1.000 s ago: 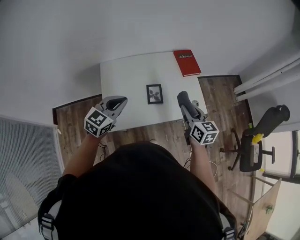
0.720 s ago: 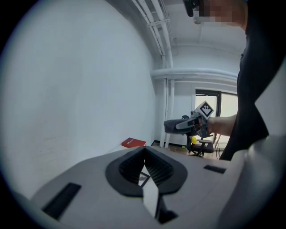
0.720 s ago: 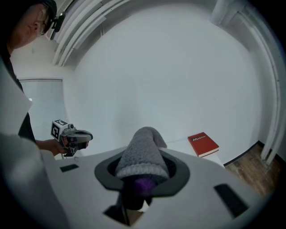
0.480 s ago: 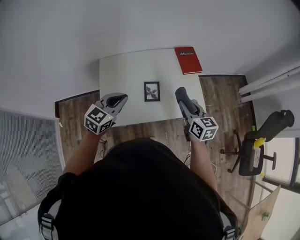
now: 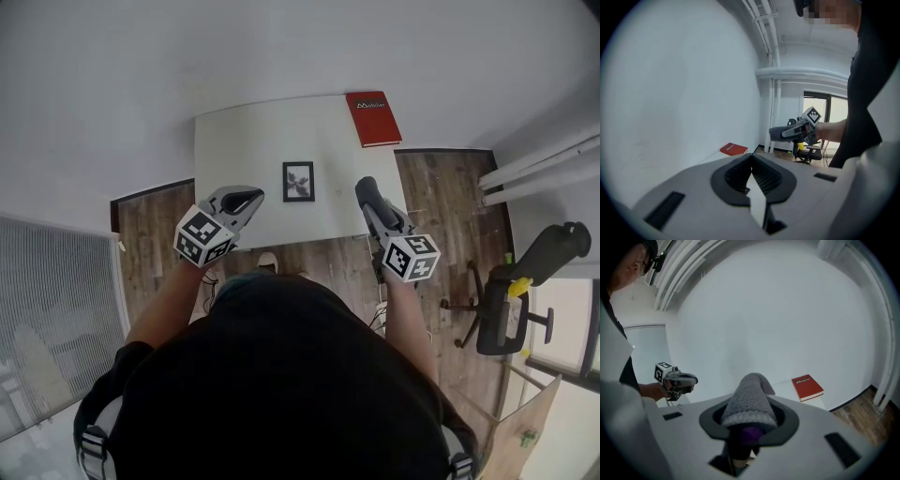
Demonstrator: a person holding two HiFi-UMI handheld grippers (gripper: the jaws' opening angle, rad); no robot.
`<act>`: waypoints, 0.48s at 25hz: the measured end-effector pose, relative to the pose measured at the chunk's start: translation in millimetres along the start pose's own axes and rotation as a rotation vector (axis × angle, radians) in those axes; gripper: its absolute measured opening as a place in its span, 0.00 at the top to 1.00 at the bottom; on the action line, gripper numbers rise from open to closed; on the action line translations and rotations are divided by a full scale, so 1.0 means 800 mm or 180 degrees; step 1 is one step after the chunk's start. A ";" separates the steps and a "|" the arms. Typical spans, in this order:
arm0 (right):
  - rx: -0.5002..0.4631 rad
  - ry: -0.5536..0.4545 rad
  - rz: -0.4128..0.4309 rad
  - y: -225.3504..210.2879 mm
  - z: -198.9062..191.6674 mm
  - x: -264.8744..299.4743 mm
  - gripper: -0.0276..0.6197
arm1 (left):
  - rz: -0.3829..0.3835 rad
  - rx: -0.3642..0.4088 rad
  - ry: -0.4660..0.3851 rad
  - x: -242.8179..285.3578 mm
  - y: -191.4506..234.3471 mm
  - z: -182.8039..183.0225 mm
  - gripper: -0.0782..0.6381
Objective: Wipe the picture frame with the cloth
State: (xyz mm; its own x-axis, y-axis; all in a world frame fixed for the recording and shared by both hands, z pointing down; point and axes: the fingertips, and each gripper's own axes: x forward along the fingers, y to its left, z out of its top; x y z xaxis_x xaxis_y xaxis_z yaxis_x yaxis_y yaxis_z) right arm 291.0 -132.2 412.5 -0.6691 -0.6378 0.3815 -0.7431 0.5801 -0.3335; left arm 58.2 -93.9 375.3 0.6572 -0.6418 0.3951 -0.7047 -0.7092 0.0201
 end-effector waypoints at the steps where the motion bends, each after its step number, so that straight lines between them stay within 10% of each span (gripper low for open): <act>1: 0.0007 0.0009 0.0004 -0.002 -0.001 0.002 0.80 | 0.0000 0.0002 0.0006 0.001 0.001 0.000 0.88; 12: -0.0096 0.0120 0.0075 -0.007 0.008 0.027 0.80 | -0.0010 -0.0120 -0.0069 0.027 0.022 -0.004 0.88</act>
State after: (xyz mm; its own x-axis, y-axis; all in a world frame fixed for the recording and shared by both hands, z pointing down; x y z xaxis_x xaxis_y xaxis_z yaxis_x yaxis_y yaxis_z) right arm 281.1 -152.4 417.0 -0.6851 -0.6047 0.4062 -0.7263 0.6100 -0.3169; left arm 58.9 -119.2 387.0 0.6647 -0.6461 0.3751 -0.7119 -0.7000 0.0559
